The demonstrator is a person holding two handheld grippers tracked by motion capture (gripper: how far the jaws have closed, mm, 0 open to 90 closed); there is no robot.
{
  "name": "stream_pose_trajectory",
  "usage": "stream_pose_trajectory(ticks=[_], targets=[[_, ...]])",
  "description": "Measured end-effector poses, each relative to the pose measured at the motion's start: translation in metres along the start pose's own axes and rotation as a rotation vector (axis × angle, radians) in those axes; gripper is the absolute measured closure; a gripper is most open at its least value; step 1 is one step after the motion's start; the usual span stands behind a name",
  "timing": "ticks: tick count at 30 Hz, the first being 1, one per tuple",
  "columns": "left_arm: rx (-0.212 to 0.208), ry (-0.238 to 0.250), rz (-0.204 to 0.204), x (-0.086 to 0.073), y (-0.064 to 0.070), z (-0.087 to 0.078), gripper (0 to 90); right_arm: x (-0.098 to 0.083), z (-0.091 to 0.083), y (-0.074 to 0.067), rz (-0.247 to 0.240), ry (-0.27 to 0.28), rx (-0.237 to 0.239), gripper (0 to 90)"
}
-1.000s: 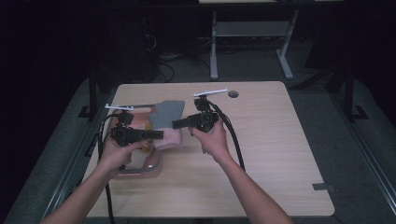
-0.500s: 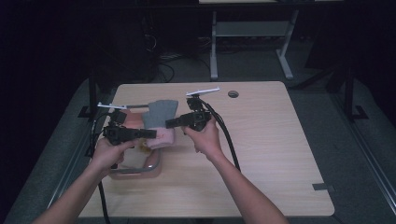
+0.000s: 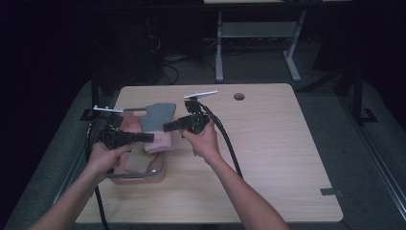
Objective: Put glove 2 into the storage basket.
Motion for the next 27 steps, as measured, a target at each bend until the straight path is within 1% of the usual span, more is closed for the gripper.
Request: stream_pose_trajectory(ticks=[14,22,24,27], targets=[[0.012,-0.001,-0.016,-0.005,-0.013,-0.011,69.4,0.003,0.016,-0.006,-0.001,-0.023,0.018,74.8],[0.018,-0.001,-0.027,-0.009,-0.022,-0.020,69.4,0.004,0.029,-0.010,0.000,-0.034,0.028,74.8],[0.021,0.002,-0.035,-0.010,-0.024,-0.022,69.5,0.004,0.033,-0.011,-0.009,-0.037,0.030,74.8],[0.023,-0.002,-0.035,-0.012,-0.028,-0.025,69.5,0.004,0.037,-0.012,-0.004,-0.044,0.035,74.8]])
Point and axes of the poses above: each handheld gripper's, and its own axes: z roughly forward along the jaws, x roughly out of its top, y roughly to its right, the point moved 3 cm from there along z, roughly forward along the jaws, and after that the axes turned 1 degree about -z, right-handed, at the moved point
